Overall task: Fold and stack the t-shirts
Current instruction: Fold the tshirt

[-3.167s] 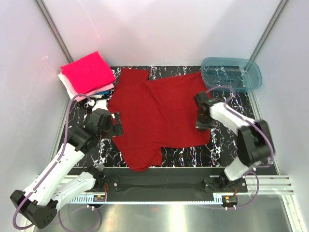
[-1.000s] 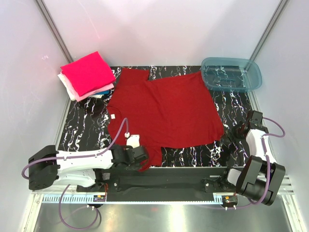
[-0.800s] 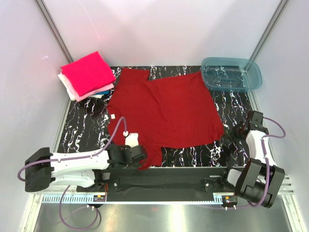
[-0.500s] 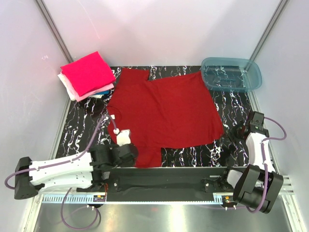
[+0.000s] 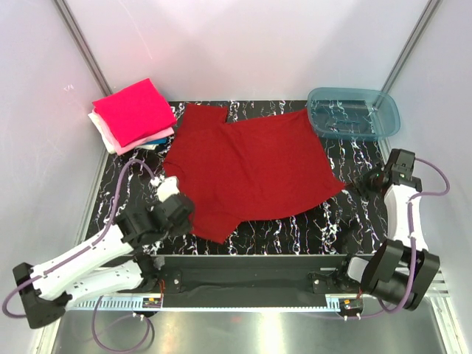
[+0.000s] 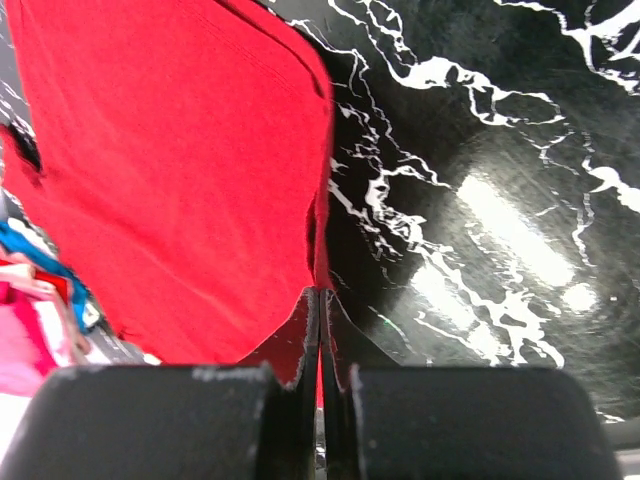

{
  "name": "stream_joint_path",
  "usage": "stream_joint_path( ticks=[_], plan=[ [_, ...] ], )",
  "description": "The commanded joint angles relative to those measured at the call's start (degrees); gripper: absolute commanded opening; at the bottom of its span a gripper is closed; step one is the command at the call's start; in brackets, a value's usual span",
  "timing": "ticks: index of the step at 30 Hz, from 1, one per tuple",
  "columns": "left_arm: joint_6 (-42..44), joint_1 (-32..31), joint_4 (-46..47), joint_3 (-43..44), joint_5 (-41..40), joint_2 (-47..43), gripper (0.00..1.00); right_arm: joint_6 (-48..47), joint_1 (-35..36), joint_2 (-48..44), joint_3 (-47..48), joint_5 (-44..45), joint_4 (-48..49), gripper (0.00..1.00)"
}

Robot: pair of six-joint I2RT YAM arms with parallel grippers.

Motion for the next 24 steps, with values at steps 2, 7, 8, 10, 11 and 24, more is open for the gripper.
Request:
stream_joint_path(
  ticks=[2, 7, 8, 10, 11, 24],
  plan=[
    [10.7, 8.7, 4.1, 3.9, 4.4, 2.3, 0.01, 3.9, -0.3, 2.6, 3.5, -3.0, 1.4, 0.0],
    [18.2, 17.7, 7.0, 8.2, 9.1, 9.1, 0.01, 5.7, -0.3, 7.2, 7.1, -4.4, 4.1, 0.0],
    [20.6, 18.9, 7.1, 10.0, 9.7, 10.2, 0.01, 5.6, -0.3, 8.1, 7.7, -4.8, 4.3, 0.0],
    [22.7, 22.5, 7.6, 11.7, 11.1, 13.2, 0.01, 5.2, 0.2, 11.3, 9.2, -5.6, 5.5, 0.0],
    [24.6, 23.7, 7.9, 13.0, 11.7, 15.3, 0.01, 5.2, 0.4, 13.7, 9.8, -6.2, 5.7, 0.0],
    [36.4, 39.9, 9.5, 22.7, 18.7, 29.6, 0.0, 5.1, 6.9, 28.6, 21.1, -3.3, 7.1, 0.0]
  ],
)
